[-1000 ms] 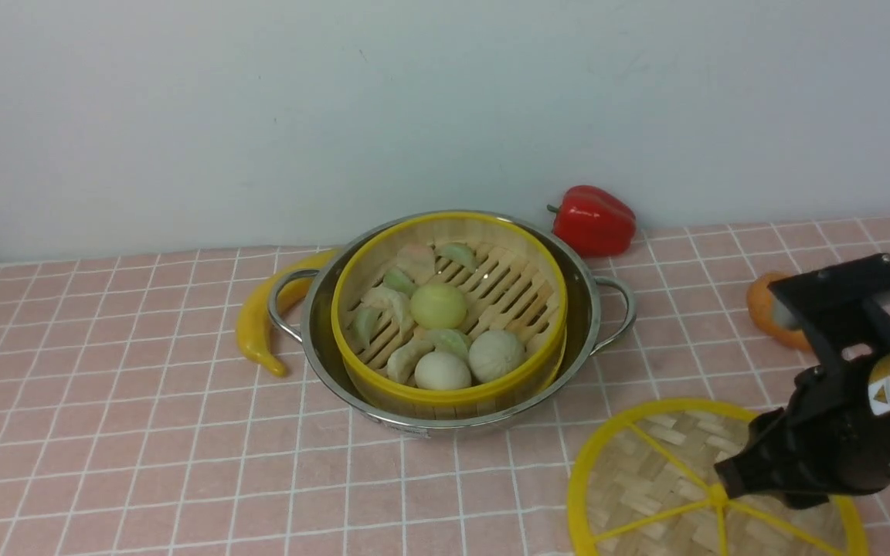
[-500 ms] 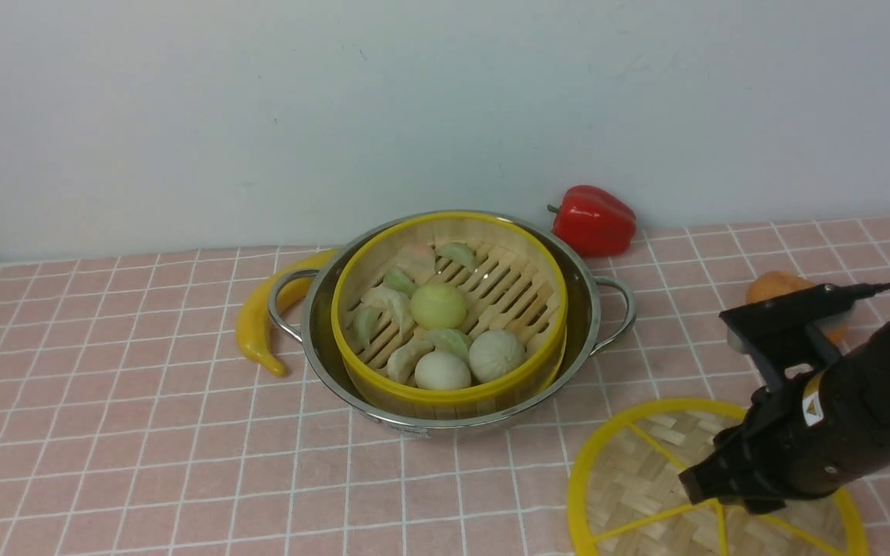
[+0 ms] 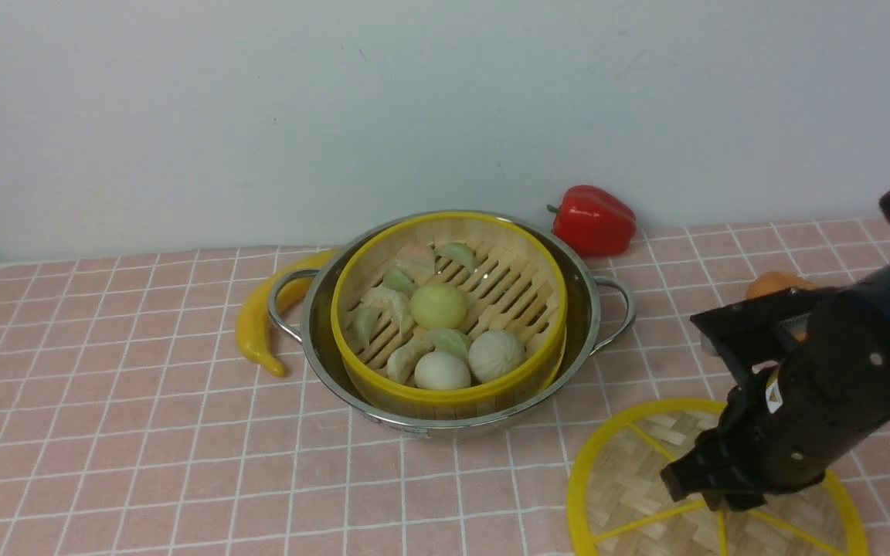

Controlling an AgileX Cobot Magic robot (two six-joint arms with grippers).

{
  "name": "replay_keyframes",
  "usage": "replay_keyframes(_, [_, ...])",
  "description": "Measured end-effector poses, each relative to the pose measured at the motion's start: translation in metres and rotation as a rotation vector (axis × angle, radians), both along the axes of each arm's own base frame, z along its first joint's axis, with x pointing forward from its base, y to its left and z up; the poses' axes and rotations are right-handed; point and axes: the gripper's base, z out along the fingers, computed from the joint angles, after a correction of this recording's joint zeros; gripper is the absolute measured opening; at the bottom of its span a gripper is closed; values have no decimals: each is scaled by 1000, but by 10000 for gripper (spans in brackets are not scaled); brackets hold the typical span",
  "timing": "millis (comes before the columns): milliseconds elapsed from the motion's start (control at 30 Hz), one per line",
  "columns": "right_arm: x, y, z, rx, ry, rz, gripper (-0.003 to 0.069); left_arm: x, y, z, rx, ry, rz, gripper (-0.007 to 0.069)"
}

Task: Place the steamer in the pot on the pink tablecloth, and put the lid on the steamer.
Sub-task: 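Move the gripper down to the bamboo steamer lid and grasp its center knob, then place the bamboo steamer lid onto the steamer basket in the pot with the right gripper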

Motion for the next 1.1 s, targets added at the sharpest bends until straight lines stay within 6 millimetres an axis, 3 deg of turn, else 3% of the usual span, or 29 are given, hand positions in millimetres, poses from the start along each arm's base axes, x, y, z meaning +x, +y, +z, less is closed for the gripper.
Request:
replay_keyframes(133, [3, 1, -10, -12, 21, 3, 239, 0, 0, 0, 3, -1, 2, -8])
replay_keyframes(200, [4, 2, -9, -9, 16, 4, 211, 0, 0, 0, 3, -1, 2, -8])
replay_keyframes(233, [5, 3, -7, -8, 12, 7, 155, 0, 0, 0, 3, -1, 2, -8])
replay_keyframes(400, [6, 3, 0, -41, 58, 23, 146, 0, 0, 0, 3, -1, 2, -8])
replay_keyframes(633, [17, 8, 53, -89, 132, 54, 146, 0, 0, 0, 5, -1, 3, -8])
replay_keyframes(833, [38, 22, 105, 5, -9, 83, 146, 2, 1, -4, 31, 9, 14, -8])
replay_keyframes(1100, [58, 40, 146, 131, -109, 102, 146, 2, 2, -5, 49, 11, 22, -8])
